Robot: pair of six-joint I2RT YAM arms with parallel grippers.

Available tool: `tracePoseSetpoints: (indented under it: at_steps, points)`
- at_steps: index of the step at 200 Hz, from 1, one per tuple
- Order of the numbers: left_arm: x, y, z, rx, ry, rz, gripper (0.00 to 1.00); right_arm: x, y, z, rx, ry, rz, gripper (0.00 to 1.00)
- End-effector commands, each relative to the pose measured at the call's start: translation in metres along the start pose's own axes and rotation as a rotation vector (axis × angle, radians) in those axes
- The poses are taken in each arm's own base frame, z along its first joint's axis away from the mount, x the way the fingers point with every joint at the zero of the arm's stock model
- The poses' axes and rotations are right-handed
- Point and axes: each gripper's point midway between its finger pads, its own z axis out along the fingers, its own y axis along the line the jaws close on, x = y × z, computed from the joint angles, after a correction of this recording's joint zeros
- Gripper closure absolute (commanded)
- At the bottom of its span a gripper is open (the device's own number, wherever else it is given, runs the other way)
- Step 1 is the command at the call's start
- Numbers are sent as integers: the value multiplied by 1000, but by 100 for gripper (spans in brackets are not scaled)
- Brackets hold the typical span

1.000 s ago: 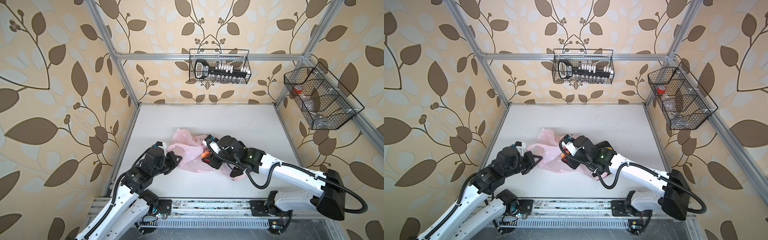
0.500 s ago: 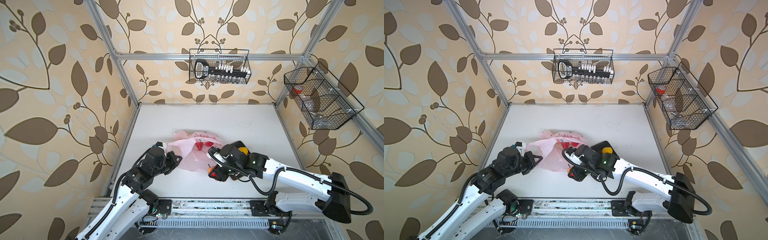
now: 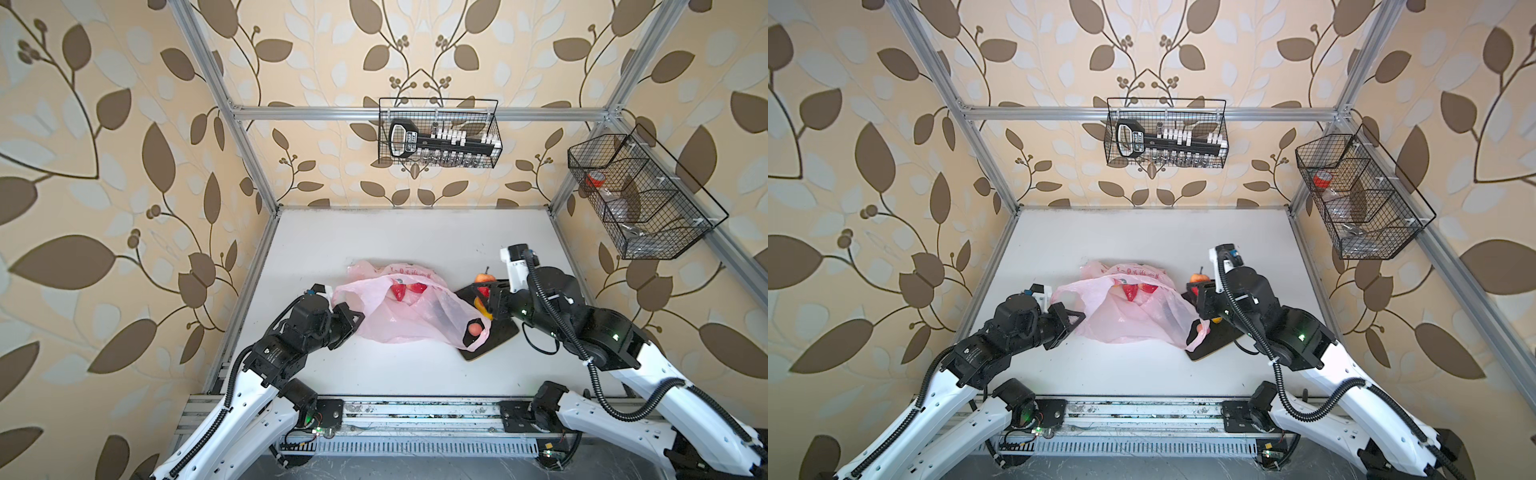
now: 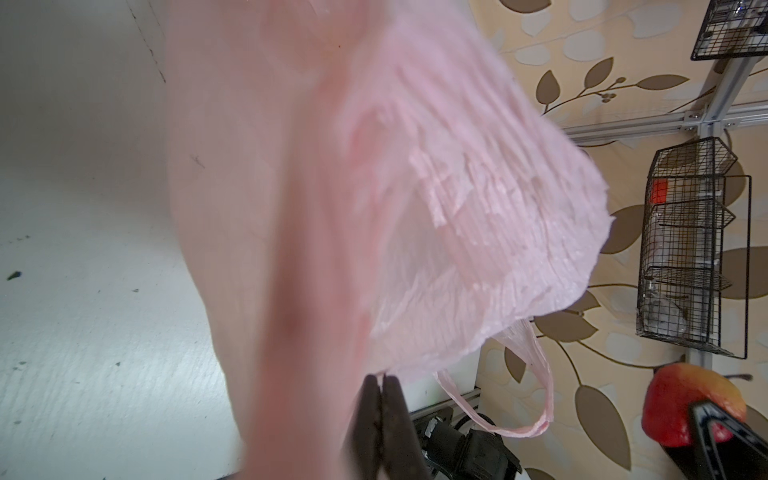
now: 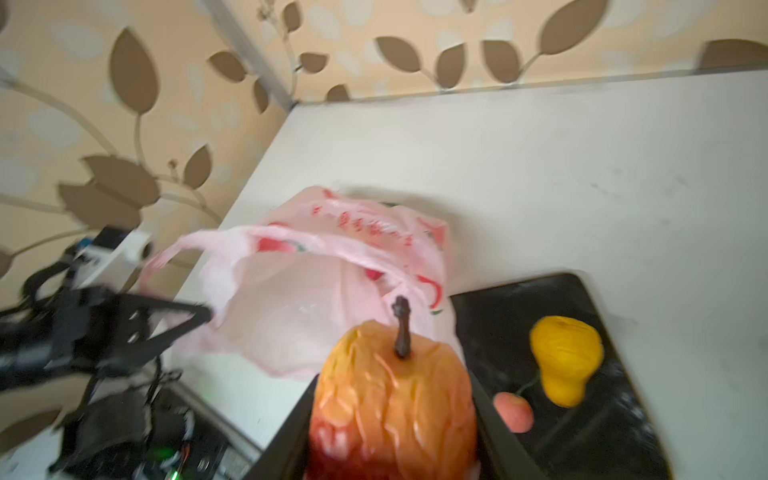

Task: Take the fake fruits out of the plastic bag
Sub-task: 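Lower the orange-red fruit onto the dark mat and open the right gripper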

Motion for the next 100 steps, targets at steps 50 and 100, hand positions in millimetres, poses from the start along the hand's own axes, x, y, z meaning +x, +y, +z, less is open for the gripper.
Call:
tracePoseSetpoints:
  at_steps: [50,100]
  points:
    - [1,-4,3,23,2,6,100,117,-120,52,351,104,459,59]
    - [2,-3,1,23,3,9,100,161,-131,92,323,165,567,60]
